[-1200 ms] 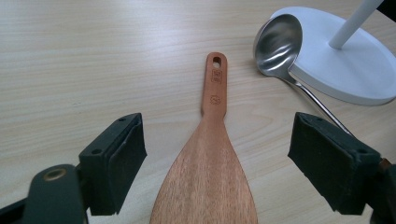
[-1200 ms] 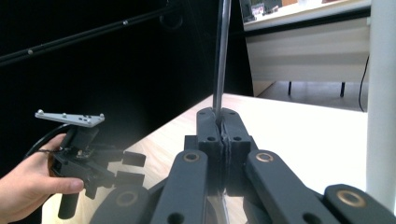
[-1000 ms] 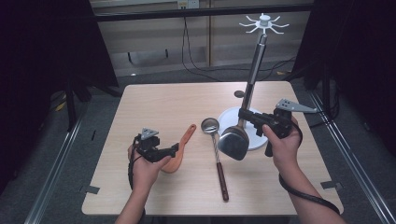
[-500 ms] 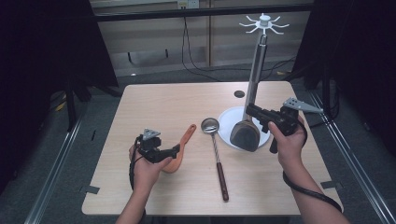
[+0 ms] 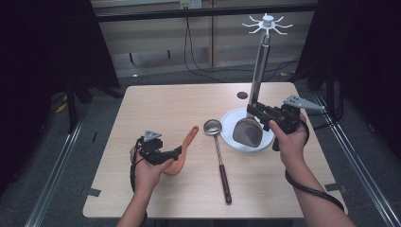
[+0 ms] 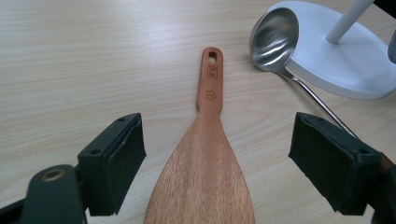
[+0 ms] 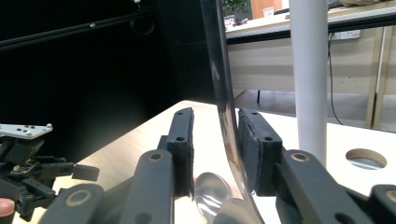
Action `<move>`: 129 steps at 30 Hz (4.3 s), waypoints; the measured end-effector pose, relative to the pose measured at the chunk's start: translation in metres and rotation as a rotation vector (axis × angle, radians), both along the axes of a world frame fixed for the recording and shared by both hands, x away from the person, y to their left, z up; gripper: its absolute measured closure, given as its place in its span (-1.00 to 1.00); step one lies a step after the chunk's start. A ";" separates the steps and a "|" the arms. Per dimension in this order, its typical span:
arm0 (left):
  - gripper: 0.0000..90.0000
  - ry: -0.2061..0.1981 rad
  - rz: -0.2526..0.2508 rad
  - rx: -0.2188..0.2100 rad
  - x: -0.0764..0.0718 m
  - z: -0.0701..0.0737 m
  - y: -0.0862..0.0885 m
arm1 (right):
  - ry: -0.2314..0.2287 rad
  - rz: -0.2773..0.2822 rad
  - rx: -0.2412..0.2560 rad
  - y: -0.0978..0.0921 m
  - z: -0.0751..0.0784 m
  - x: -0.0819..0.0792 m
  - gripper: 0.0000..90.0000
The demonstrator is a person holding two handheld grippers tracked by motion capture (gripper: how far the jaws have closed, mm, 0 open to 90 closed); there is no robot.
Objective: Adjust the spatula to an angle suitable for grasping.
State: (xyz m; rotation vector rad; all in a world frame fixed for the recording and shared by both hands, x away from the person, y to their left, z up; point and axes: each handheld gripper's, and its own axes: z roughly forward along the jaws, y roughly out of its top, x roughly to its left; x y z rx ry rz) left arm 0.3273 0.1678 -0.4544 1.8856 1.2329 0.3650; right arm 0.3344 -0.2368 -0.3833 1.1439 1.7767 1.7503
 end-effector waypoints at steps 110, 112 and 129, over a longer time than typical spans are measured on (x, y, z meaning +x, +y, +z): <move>-0.67 0.001 -0.015 -0.022 0.001 0.002 0.000 | -0.330 -0.246 0.091 -0.003 0.152 0.013 1.00; -0.67 0.001 -0.018 -0.023 0.001 0.002 0.000 | -0.328 -0.244 0.087 -0.002 0.152 0.013 1.00; -0.67 -0.001 -0.014 -0.022 0.000 0.003 0.000 | -0.325 -0.233 0.088 0.000 0.153 0.014 1.00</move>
